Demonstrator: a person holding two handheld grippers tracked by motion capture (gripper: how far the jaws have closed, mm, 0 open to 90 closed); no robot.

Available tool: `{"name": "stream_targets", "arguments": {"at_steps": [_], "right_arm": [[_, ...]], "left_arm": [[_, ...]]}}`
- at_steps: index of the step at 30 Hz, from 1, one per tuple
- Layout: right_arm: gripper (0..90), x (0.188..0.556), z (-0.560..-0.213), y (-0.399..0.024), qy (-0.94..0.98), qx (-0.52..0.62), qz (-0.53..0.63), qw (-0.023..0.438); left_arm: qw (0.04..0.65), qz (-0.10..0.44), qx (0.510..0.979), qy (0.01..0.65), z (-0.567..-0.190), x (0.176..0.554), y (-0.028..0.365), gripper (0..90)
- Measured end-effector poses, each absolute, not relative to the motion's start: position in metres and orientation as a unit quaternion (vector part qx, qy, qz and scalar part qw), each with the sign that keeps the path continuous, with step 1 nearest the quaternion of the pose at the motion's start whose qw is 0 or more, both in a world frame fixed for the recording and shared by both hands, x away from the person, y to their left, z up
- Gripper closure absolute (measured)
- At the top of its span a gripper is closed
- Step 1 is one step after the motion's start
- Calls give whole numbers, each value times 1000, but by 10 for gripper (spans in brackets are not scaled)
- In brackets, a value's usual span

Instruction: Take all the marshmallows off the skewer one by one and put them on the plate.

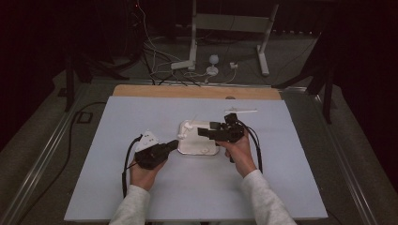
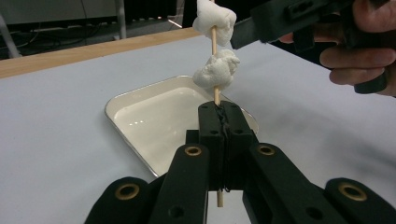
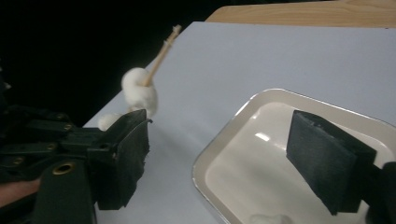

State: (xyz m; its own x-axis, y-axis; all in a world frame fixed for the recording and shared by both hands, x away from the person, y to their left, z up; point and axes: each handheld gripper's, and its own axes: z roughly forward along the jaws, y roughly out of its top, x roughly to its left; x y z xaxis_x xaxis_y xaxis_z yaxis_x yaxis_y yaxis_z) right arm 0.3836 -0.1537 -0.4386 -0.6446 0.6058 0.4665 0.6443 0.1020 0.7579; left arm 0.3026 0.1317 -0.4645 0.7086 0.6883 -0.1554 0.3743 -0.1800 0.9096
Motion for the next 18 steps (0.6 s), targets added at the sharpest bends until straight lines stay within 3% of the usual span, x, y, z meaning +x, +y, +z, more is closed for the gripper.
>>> {"name": "stream_targets", "arguments": {"at_steps": [12,15,18], "right_arm": [[171,380,-431,-137,-748,-394,-532,52],[244,381,-432,-133,-745,-393,-535,67],[415,382,-433,-131,-742,-390,-539,82]], "left_arm": [[543,136,755,340,-465,301,125,900],[545,134,756,337,-465,301,124,900],[546,133,756,336,-465,301,124,900]]}}
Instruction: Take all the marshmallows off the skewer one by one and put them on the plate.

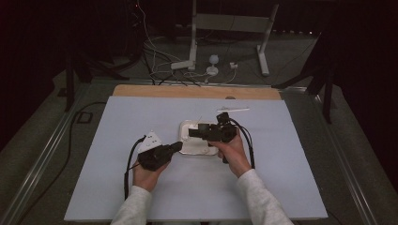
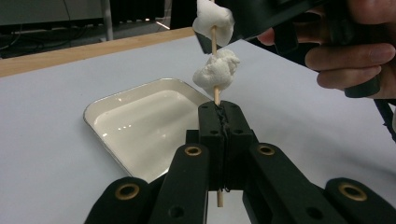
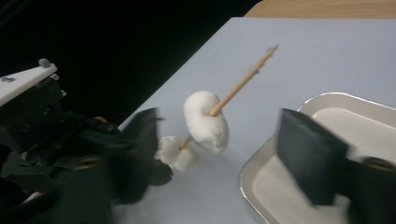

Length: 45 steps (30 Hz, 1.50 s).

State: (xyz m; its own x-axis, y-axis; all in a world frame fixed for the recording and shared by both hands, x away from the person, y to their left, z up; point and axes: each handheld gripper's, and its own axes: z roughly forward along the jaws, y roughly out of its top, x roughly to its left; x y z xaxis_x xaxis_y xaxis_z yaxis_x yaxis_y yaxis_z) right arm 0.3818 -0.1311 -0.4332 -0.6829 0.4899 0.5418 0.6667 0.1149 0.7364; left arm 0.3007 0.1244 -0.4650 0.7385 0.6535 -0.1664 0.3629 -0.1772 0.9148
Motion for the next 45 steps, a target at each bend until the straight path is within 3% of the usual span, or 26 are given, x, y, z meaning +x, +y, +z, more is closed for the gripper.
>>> {"name": "stream_targets", "arguments": {"at_steps": [5,12,34,45], "right_arm": [[611,383,-435,-129,-736,-390,-544,97],[738,382,-435,-126,-732,-387,-547,121],[778,379,-418,-131,-731,-382,-558,85],[786,383,-399,-158,-698,-405,-589,42]], "left_arm": [[551,132,754,332,-465,300,125,900],[553,133,755,326,-465,300,125,900],[546,163,764,304,-464,296,127,900],[534,170,770,305,-468,295,130,900]]}}
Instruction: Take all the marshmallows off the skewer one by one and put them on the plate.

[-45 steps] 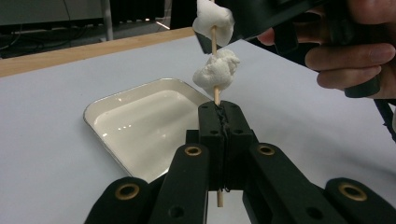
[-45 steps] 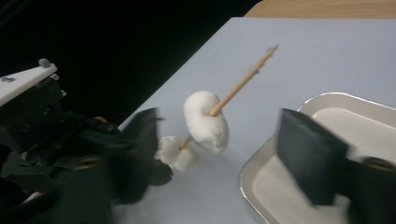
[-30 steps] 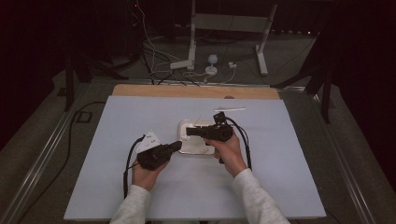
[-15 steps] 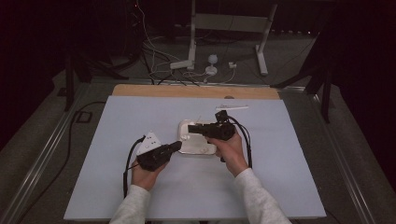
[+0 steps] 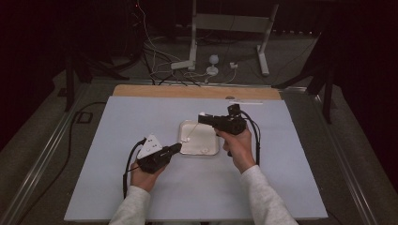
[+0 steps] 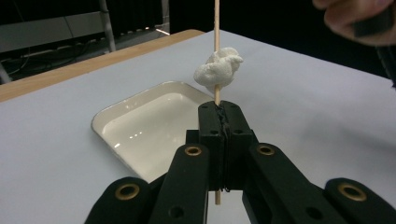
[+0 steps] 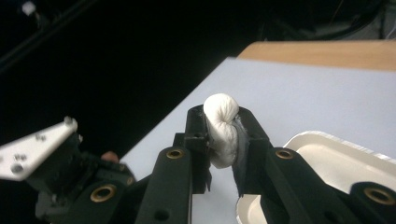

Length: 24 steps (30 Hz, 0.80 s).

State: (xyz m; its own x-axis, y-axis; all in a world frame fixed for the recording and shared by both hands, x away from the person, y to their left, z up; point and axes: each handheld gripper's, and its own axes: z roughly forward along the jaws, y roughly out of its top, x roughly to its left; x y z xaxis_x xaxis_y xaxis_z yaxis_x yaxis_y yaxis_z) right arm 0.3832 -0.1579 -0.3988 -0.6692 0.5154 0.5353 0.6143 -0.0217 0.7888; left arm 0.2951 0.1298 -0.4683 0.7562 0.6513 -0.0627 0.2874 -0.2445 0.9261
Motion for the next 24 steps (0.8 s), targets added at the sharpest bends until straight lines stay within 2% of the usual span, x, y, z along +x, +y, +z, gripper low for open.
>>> {"name": "stream_targets", "arguments": {"at_steps": [7,24], "right_arm": [[781,384,-391,-173,-704,-404,-584,25],[762,386,-419,-167,-741,-425,-519,-26]], "left_arm": [[547,163,754,325,-467,297,136,900],[550,148,746,345,-468,301,137,900]]}}
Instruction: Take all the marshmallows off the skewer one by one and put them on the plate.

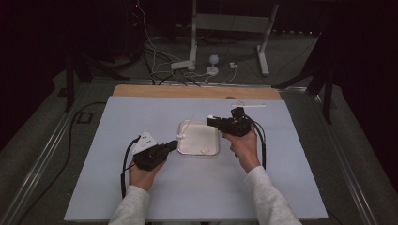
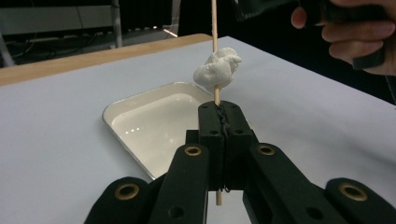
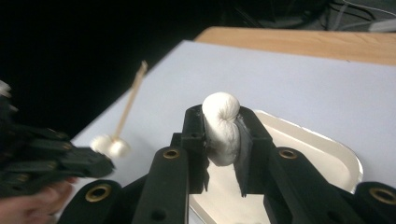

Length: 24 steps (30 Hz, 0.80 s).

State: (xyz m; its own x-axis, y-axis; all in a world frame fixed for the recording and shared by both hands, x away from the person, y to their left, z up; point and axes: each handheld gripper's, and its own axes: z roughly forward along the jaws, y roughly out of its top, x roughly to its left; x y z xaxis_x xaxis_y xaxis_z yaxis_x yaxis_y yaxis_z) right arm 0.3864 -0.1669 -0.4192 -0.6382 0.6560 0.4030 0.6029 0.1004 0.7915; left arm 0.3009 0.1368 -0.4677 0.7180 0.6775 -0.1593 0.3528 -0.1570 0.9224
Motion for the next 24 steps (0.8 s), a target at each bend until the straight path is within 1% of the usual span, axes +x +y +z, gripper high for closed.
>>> {"name": "stream_targets", "arguments": {"at_steps": [1,8,12,13,15,18,19,20,21,24], "right_arm": [[761,386,-425,-164,751,426,503,35],[756,390,-443,-158,765,438,469,51],[742,394,-453,-157,771,446,451,50],[704,396,-456,-156,772,451,446,47],[560,399,-461,-156,772,458,438,44],[385,402,-466,-155,776,464,426,25],[385,402,-466,-155,776,464,426,25],[360,402,-467,-155,777,464,425,19],[301,400,-467,-155,777,459,431,19],[247,397,-462,-155,774,452,443,15]], "left_arm": [[549,147,746,346,-468,301,137,900],[551,141,746,346,-468,302,135,900],[549,138,748,346,-469,302,135,900],[549,138,748,346,-469,302,135,900],[548,138,748,347,-469,302,135,900],[547,138,748,349,-469,303,135,900],[547,137,748,350,-469,303,135,900],[547,136,747,352,-469,303,135,900],[547,137,747,352,-469,303,136,900],[546,137,747,354,-469,303,136,900]]}}
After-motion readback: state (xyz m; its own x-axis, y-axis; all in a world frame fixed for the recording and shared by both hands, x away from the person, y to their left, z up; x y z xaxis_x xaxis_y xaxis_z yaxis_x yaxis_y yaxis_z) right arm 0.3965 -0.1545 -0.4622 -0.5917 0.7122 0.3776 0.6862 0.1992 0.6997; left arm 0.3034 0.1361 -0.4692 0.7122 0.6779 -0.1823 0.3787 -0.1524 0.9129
